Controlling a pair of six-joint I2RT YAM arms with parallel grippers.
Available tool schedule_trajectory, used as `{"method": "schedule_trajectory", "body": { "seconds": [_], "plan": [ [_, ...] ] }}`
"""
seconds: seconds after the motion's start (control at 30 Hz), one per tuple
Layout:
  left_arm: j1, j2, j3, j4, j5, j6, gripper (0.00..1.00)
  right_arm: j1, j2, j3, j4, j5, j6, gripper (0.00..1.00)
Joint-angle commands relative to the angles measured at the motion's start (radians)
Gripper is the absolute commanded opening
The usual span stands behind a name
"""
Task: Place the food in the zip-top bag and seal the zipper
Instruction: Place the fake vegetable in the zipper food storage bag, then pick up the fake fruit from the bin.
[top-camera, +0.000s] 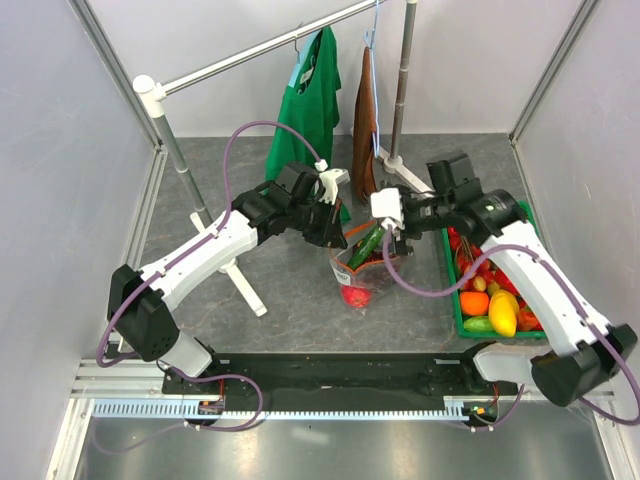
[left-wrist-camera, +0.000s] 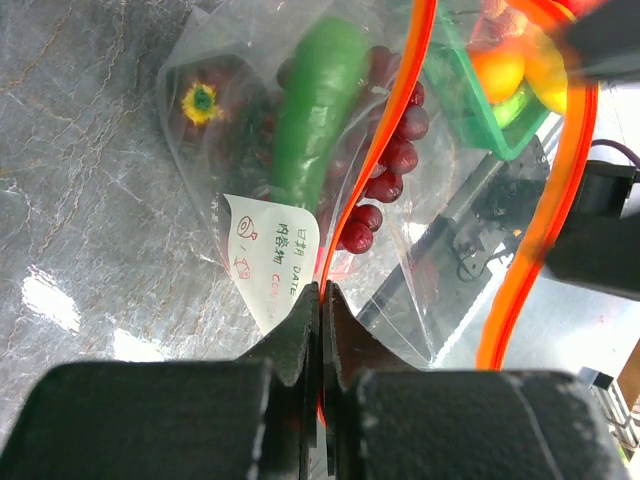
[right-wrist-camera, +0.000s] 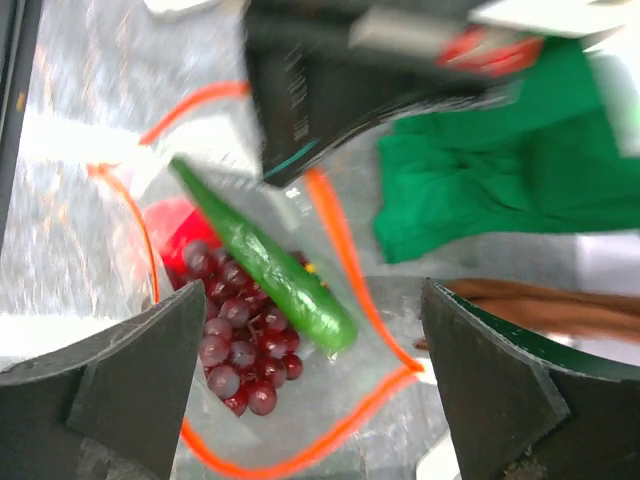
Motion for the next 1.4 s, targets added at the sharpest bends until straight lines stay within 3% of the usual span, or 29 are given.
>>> {"method": "schedule_trajectory", "body": {
  "seconds": [0.0,0.1,0.13,0.2,0.23,0.33,0.43,0.47,0.63,0.7,0.73,0.8,1.03,1.37],
  "plan": [
    [0.006,0.006,0.037,0.001,0.038,0.011,0.02,-0.002,-0.133,0.068,0.063,0.074,0.386,0.94],
    [0.006,0.003,0.036,0.002,0.041,0.01,0.02,-0.087,-0.177,0.01,0.137,0.192,0.58,0.94],
    [0.006,0.001,0.031,0.005,0.043,0.008,0.02,-0.209,-0.173,0.001,0.134,0.185,0.695,0.93],
    [0.006,-0.004,0.025,0.01,0.046,0.007,0.02,-0.36,-0.117,0.015,0.105,0.11,0.755,0.92],
    [0.006,-0.005,0.021,0.013,0.051,0.007,0.02,-0.494,-0.084,0.027,0.047,0.088,0.749,0.91],
    [0.006,-0.008,0.017,0.015,0.054,0.007,0.02,-0.671,0.061,0.108,-0.073,0.06,0.66,0.86],
    [0.006,-0.013,0.014,0.016,0.051,0.008,0.02,-0.756,0.197,0.194,-0.205,0.161,0.549,0.82],
    [0.006,-0.014,0.013,0.018,0.049,0.008,0.02,-0.762,0.247,0.211,-0.232,0.207,0.488,0.77],
    [0.007,-0.022,0.004,0.025,0.045,0.008,0.02,-0.83,0.309,0.249,-0.415,0.376,0.335,0.77],
    [0.007,-0.03,-0.002,0.027,0.04,0.008,0.02,-0.864,0.284,0.231,-0.485,0.419,0.262,0.84],
    [0.007,-0.031,-0.013,0.033,0.041,0.007,0.02,-0.89,0.269,0.219,-0.506,0.442,0.245,0.95],
    [0.007,-0.037,-0.024,0.038,0.043,-0.001,0.02,-0.926,0.211,0.179,-0.533,0.485,0.199,0.98],
    [0.006,-0.045,-0.061,0.057,0.057,-0.016,0.02,-0.928,0.086,0.001,-0.461,0.625,0.223,0.98],
    [0.006,-0.051,-0.073,0.061,0.049,-0.012,0.02,-0.919,0.229,-0.004,-0.435,0.568,0.303,0.98]
  ]
}}
